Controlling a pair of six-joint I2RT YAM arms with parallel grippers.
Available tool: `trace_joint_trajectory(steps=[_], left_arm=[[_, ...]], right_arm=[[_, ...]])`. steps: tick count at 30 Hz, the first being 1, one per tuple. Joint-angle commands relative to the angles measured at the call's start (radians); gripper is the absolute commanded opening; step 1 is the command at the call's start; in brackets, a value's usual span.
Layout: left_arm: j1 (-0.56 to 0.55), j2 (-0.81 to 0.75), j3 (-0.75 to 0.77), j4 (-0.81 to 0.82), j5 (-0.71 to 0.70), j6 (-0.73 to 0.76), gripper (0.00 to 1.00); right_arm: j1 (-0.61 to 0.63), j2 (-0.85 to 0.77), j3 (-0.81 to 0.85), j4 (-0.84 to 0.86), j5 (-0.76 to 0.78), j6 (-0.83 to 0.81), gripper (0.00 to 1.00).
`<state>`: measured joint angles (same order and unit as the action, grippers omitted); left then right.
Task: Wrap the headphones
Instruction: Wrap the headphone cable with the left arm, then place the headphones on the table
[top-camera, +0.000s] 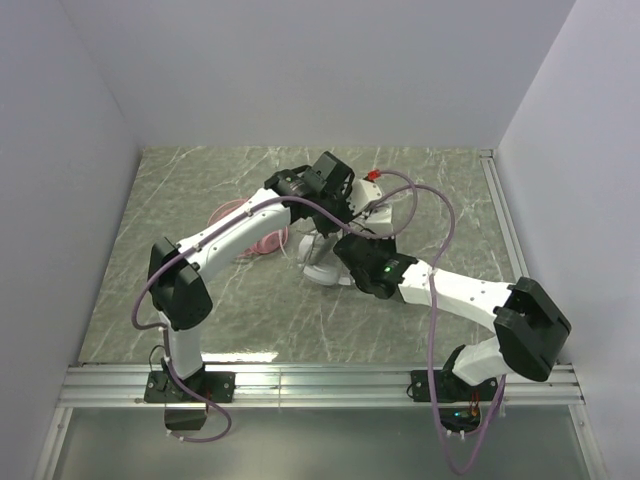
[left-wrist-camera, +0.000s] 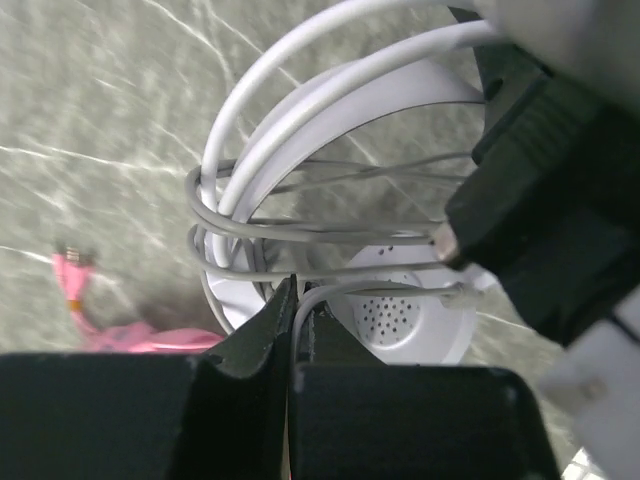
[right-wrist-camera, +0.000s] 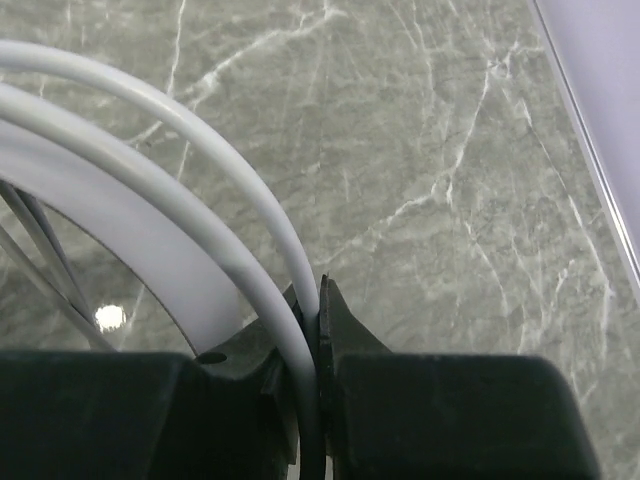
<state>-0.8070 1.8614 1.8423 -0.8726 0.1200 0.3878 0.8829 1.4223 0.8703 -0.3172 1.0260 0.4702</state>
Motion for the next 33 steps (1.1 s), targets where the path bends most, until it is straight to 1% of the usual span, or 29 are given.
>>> trace_joint_trajectory(steps=[1,4,7,8,9,11,12,15,16,19,23,26,30,33], left_arm=[[-0.011,-0.083,0.031,0.188,0.109,-0.133,0.00],[-0.004,-0.143,-0.044,0.240,0.113,-0.145,0.00],[0.020,-0.189,-0.077,0.267,0.154,-0.190,0.00],[0.032,-0.195,-0.077,0.268,0.188,-0.207,0.01],[0.060,-0.196,-0.068,0.271,0.248,-0.248,0.00],[0.090,-0.182,-0.055,0.291,0.282,-0.329,0.00],[0.127,-0.174,-0.043,0.296,0.340,-0.428,0.00],[0.181,-0.137,-0.044,0.325,0.437,-0.574,0.00],[0.186,-0.133,-0.054,0.331,0.461,-0.592,0.00],[0.187,-0.145,-0.132,0.391,0.399,-0.647,0.00],[0.204,-0.177,-0.222,0.463,0.425,-0.707,0.00],[0.206,-0.200,-0.282,0.475,0.415,-0.711,0.00],[0.207,-0.232,-0.359,0.503,0.389,-0.719,0.00],[0.207,-0.254,-0.422,0.547,0.385,-0.731,0.00]], right_arm=[[0.021,0.026,0.007,-0.093,-0.132,-0.133,0.00],[0.021,0.001,-0.011,-0.063,-0.176,-0.153,0.00],[0.019,-0.026,-0.022,-0.050,-0.220,-0.172,0.00],[0.021,-0.034,-0.025,-0.045,-0.231,-0.176,0.00],[0.021,-0.040,-0.030,-0.040,-0.244,-0.180,0.00],[0.021,-0.059,-0.036,-0.033,-0.289,-0.189,0.00],[0.021,-0.065,-0.039,-0.031,-0.303,-0.191,0.00],[0.019,-0.088,-0.050,-0.014,-0.398,-0.200,0.00],[0.019,-0.091,-0.047,-0.019,-0.420,-0.199,0.00],[0.019,-0.068,-0.024,-0.051,-0.463,-0.177,0.00],[0.019,-0.045,-0.013,-0.068,-0.526,-0.159,0.00],[0.016,-0.027,-0.017,-0.074,-0.589,-0.136,0.00],[0.016,0.020,0.010,-0.126,-0.616,-0.085,0.00],[0.018,0.027,-0.004,-0.120,-0.659,-0.065,0.00]])
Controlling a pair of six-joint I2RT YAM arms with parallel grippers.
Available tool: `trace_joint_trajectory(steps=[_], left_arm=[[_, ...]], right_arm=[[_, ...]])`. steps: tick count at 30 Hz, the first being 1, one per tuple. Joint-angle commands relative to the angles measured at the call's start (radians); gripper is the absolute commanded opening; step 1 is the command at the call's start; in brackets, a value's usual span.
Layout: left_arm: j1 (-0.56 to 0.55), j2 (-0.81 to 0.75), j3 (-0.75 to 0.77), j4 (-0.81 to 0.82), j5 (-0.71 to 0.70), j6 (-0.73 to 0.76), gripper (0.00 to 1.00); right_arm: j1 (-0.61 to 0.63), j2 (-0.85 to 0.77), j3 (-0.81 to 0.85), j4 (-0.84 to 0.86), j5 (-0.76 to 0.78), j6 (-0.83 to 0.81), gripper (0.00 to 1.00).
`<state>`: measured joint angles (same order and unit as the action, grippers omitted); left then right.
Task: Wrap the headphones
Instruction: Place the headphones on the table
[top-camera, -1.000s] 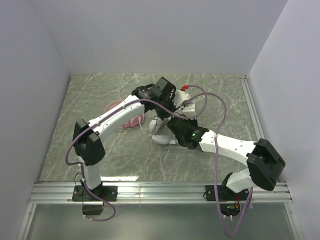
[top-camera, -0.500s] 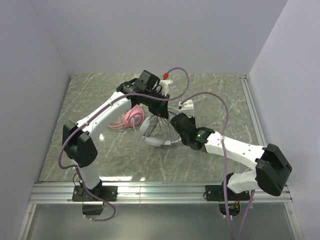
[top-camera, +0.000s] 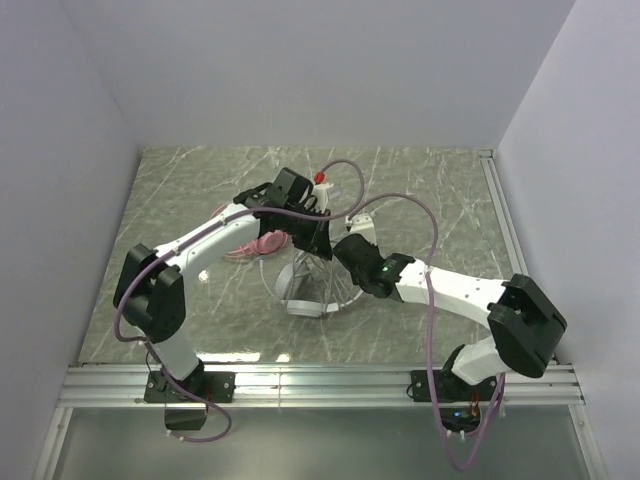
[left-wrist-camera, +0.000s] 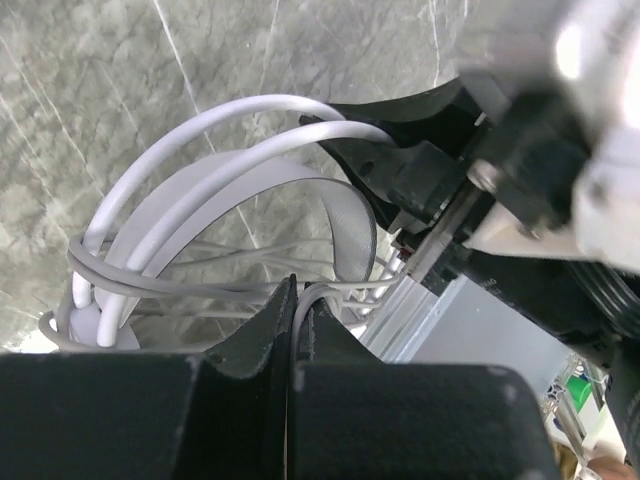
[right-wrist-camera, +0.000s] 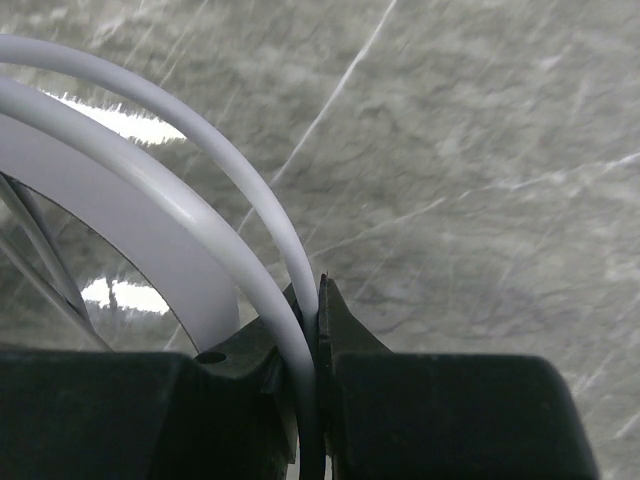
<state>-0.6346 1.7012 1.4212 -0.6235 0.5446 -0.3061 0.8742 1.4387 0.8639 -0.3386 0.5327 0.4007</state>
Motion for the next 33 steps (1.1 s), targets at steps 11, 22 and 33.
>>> trace_joint_trajectory(steps=[11,22,33], left_arm=[[0.035,-0.106,-0.194,0.426,0.014,-0.047,0.00],[0.033,-0.115,-0.265,0.473,0.023,-0.011,0.00],[0.027,-0.057,-0.272,0.522,0.071,-0.001,0.00]], right_arm=[[0.026,0.008,-0.057,-0.089,-0.214,0.096,0.12],[0.028,-0.027,-0.092,-0.088,-0.197,0.124,0.44],[0.026,-0.210,-0.098,-0.145,-0.132,0.162,0.63]])
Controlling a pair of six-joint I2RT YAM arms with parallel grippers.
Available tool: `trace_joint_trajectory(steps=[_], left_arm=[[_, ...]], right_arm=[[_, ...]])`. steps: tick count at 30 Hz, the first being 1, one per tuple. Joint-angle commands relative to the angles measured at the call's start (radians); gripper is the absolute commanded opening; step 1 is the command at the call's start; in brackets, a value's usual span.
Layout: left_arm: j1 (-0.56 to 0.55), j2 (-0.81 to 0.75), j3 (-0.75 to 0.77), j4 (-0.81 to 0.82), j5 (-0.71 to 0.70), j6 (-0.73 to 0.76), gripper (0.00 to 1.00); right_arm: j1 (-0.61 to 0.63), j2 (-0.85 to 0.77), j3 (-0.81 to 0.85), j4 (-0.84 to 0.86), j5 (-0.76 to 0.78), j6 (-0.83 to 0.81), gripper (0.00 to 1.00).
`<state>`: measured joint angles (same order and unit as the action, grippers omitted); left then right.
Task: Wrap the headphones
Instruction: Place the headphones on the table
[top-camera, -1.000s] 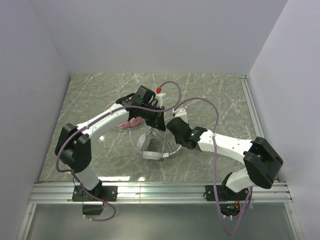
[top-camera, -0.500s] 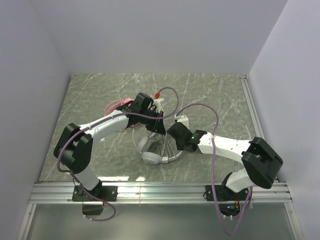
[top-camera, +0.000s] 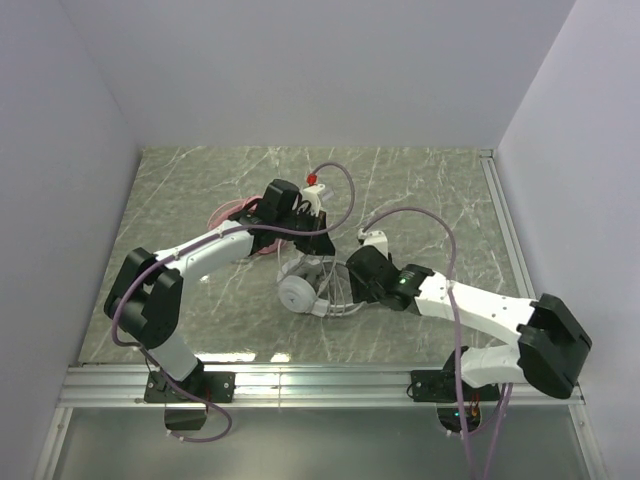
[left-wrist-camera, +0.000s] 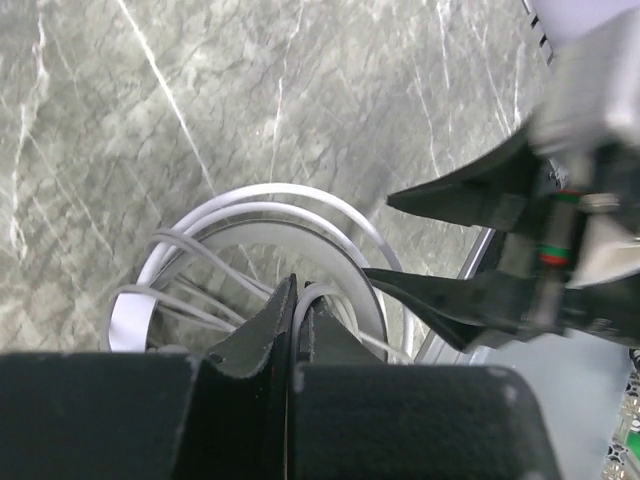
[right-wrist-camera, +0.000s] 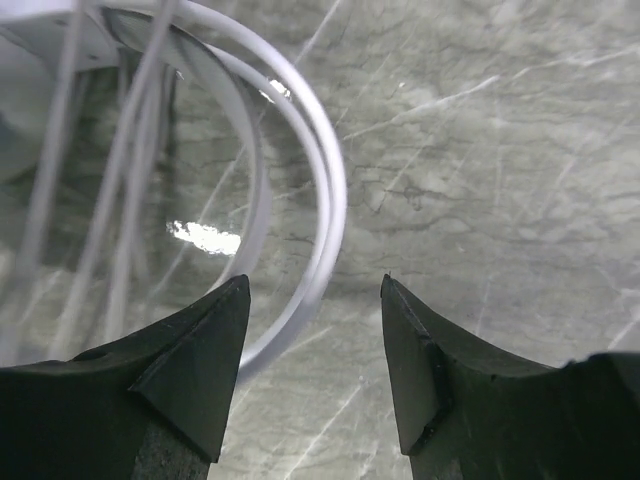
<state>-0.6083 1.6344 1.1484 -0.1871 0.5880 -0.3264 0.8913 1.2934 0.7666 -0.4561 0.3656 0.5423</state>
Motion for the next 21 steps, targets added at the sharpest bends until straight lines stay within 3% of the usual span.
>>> trace_joint_trajectory(steps=[1,9,15,21], left_arm=[[-0.005,0.019,0.001,0.087,0.029,0.023,0.00],[-0.044,0.044,-0.003,0.080,0.009,0.029,0.00],[-0.057,0.054,-0.003,0.078,0.006,0.029,0.00],[-0.061,0.053,0.010,0.061,-0.004,0.033,0.00]], right_arm=[[0.009,-0.080,-0.004,-0.029,0.039,0.022,0.63],[0.008,-0.190,0.007,-0.036,0.064,0.027,0.60],[-0.018,-0.247,-0.015,0.112,-0.042,-0.010,0.55],[-0.045,-0.189,0.010,0.204,-0.093,-0.097,0.54]])
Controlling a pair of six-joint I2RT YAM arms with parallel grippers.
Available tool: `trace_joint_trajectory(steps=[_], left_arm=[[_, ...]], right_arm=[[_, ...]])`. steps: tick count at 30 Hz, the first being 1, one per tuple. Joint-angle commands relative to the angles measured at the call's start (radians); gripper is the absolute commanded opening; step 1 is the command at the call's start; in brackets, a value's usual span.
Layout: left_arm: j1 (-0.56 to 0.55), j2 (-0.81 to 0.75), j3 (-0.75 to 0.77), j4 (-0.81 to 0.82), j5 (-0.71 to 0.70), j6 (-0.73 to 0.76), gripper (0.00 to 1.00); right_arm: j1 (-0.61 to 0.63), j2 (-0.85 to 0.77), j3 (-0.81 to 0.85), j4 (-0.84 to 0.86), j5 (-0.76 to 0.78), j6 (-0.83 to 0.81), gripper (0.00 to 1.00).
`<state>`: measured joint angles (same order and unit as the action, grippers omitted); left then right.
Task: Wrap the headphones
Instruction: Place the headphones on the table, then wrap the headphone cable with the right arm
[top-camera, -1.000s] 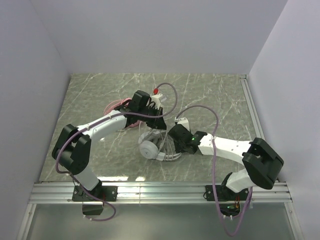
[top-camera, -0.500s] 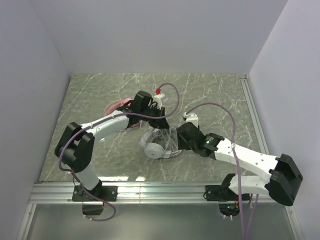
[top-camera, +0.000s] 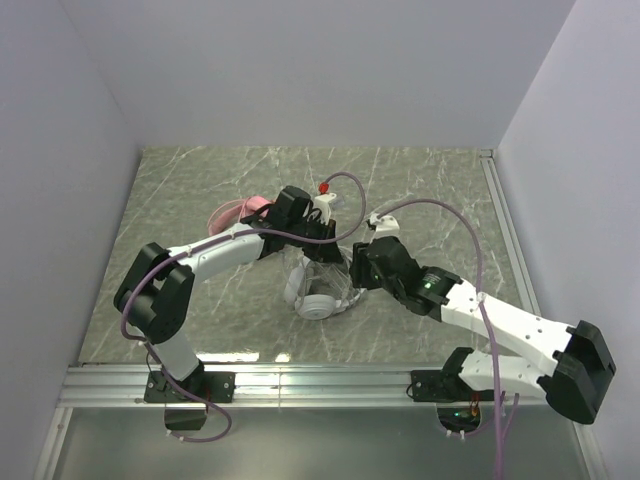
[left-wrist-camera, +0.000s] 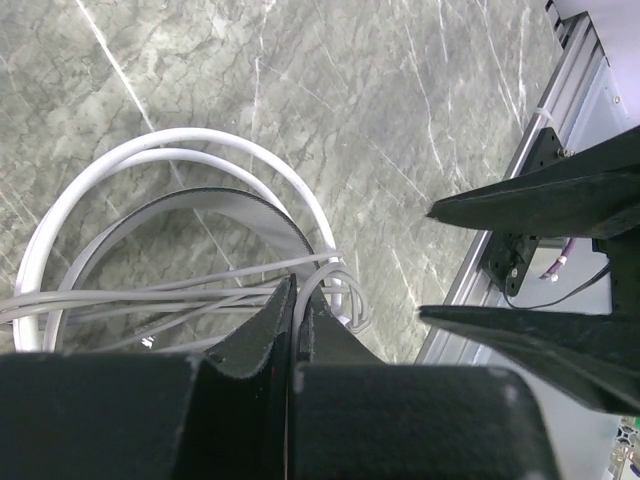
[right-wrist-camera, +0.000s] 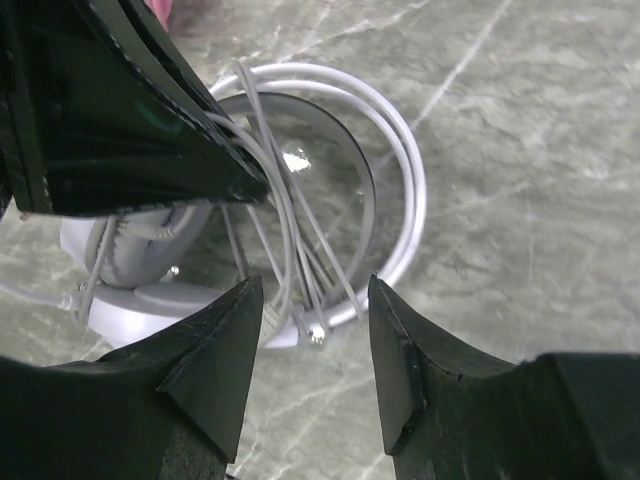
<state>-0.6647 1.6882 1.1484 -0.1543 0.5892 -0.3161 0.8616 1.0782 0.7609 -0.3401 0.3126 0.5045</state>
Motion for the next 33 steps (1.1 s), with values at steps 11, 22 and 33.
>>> trace_joint_trajectory(steps=[11,22,33], left_arm=[[-0.006,-0.022,0.036,-0.019,-0.016,0.037,0.00],[-0.006,-0.024,0.056,-0.048,0.000,0.051,0.00],[-0.009,0.001,0.180,-0.229,-0.103,0.118,0.04]], right_arm=[[-0.044,0.144,0.041,0.185,-0.124,-0.127,0.48],[-0.050,0.201,0.052,0.239,-0.110,-0.169,0.20],[-0.053,0.190,0.026,0.277,-0.112,-0.175,0.00]])
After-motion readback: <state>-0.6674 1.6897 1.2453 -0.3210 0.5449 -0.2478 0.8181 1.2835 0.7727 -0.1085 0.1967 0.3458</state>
